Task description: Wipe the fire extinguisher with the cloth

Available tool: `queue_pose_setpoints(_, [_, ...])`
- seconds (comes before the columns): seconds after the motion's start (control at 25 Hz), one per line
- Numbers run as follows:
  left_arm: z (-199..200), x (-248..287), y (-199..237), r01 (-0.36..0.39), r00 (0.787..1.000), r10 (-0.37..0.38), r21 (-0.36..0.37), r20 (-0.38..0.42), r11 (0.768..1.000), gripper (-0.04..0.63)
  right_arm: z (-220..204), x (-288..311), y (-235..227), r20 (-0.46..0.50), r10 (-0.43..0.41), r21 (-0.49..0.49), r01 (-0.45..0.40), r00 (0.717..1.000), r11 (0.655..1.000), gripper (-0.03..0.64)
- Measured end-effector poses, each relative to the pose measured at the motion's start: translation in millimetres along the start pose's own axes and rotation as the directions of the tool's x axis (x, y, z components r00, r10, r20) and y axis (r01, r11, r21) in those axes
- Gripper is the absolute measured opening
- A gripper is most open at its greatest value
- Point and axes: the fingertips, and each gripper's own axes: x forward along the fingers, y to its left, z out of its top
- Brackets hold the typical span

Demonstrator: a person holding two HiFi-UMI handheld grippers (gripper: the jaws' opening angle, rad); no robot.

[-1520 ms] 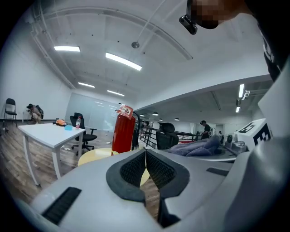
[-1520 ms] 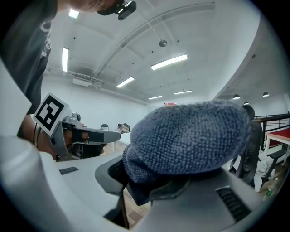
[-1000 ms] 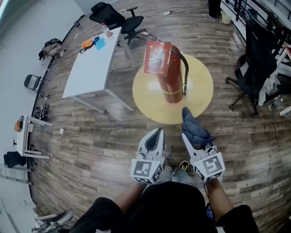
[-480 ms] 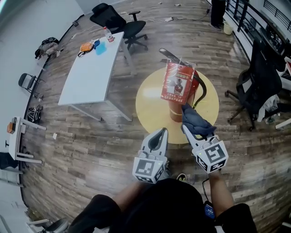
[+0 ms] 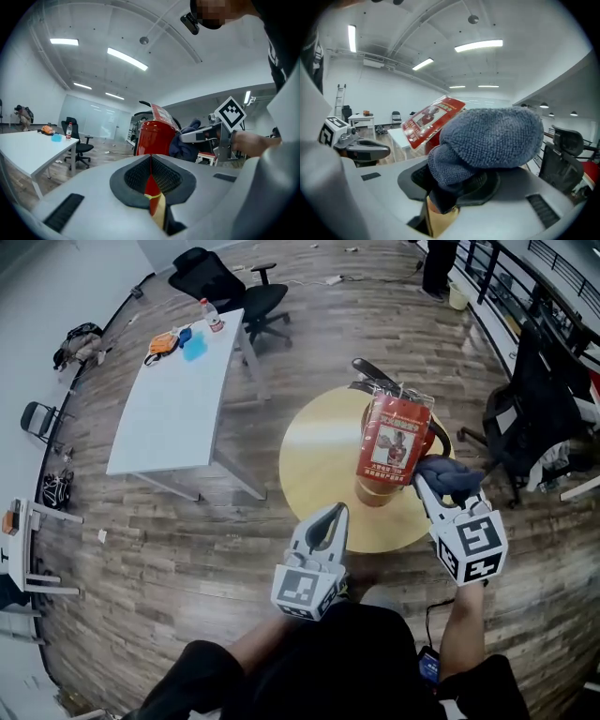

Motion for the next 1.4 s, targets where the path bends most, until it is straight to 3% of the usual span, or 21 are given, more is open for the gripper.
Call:
queue_pose_setpoints(0.12, [-3.6, 3.7, 8.1, 0.014, 1.0, -0.014, 0.001, -0.003, 1.0, 0.023, 2.7, 1.5, -9.2, 0.038, -0.046, 0.024, 0.045, 0.998, 0.999, 0.109])
queue_pose_setpoints(0.24, [-6.4, 6.4, 10.7, 0.025, 1.0, -0.025, -0.003, -0.011, 1.0, 0.023, 1.3, 4.6, 5.8, 0.053, -0.032, -0.064, 0.036, 0.998, 0.997, 0.107])
queue_pose_setpoints(0.32, [-7.2, 9.6, 12.0, 0.029, 0.999, -0.029, -0.006, -0.016, 1.0, 0.023, -8.6, 12.0, 24.4, 0.005, 0.0, -0.117, 0.001, 1.0, 0.993, 0.108])
queue_pose_setpoints(0.4, [-7.4, 13.6, 13.3, 0.028, 0.999, -0.028, -0.013, -0.02, 1.0, 0.023, -28.0, 25.4, 47.9, -0.082, 0.076, -0.104, -0.085, 0.994, 0.991, 0.108])
queue_pose_setpoints(0.52, [-4.8, 16.8, 13.8, 0.027, 0.999, -0.027, -0.02, -0.019, 0.999, 0.023, -37.6, 35.6, 58.5, -0.135, 0.13, -0.026, -0.134, 0.982, 0.991, 0.107])
queue_pose_setpoints(0.64, [-1.7, 18.4, 15.3, 0.026, 1.0, -0.026, -0.013, -0.009, 1.0, 0.023, 4.5, 15.4, 44.8, -0.046, 0.18, 0.115, -0.174, 0.983, 0.978, 0.107])
queue_pose_setpoints(0.76, [-4.2, 21.8, 17.8, 0.022, 1.0, -0.022, -0.011, -0.01, 1.0, 0.023, 27.7, 9.5, 38.1, -0.007, 0.25, 0.228, -0.242, 0.968, 0.943, 0.107])
queue_pose_setpoints(0.88, [-6.5, 21.5, 18.2, 0.02, 1.0, -0.021, -0.018, -0.017, 1.0, 0.023, -14.4, 30.1, 49.0, -0.072, 0.32, 0.39, -0.269, 0.945, 0.881, 0.107])
queue_pose_setpoints(1.0, [-5.8, 20.7, 14.2, 0.026, 0.999, -0.026, -0.016, -0.018, 1.0, 0.023, -61.6, 48.9, 60.2, -0.151, 0.337, 0.44, -0.242, 0.929, 0.865, 0.107])
queue_pose_setpoints(1.08, [-4.8, 19.6, 12.4, 0.029, 0.999, -0.029, -0.012, -0.015, 1.0, 0.023, -49.9, 40.4, 56.8, -0.113, 0.323, 0.41, -0.252, 0.94, 0.877, 0.107])
queue_pose_setpoints(1.2, [-8.1, 19.8, 14.1, 0.023, 1.0, -0.023, -0.015, -0.019, 1.0, 0.023, -11.5, 17.6, 41.7, -0.082, 0.286, 0.293, -0.251, 0.955, 0.923, 0.107])
queue_pose_setpoints(1.32, [-12.1, 20.8, 13.8, 0.023, 0.999, -0.024, -0.021, -0.028, 1.0, 0.023, 17.6, 11.3, 52.6, -0.112, 0.313, 0.16, -0.293, 0.943, 0.942, 0.107])
queue_pose_setpoints(1.4, [-12.2, 19.7, 13.1, 0.02, 0.999, -0.02, -0.021, -0.026, 1.0, 0.023, 32.3, 18.6, 80.7, -0.126, 0.364, 0.079, -0.356, 0.923, 0.931, 0.107])
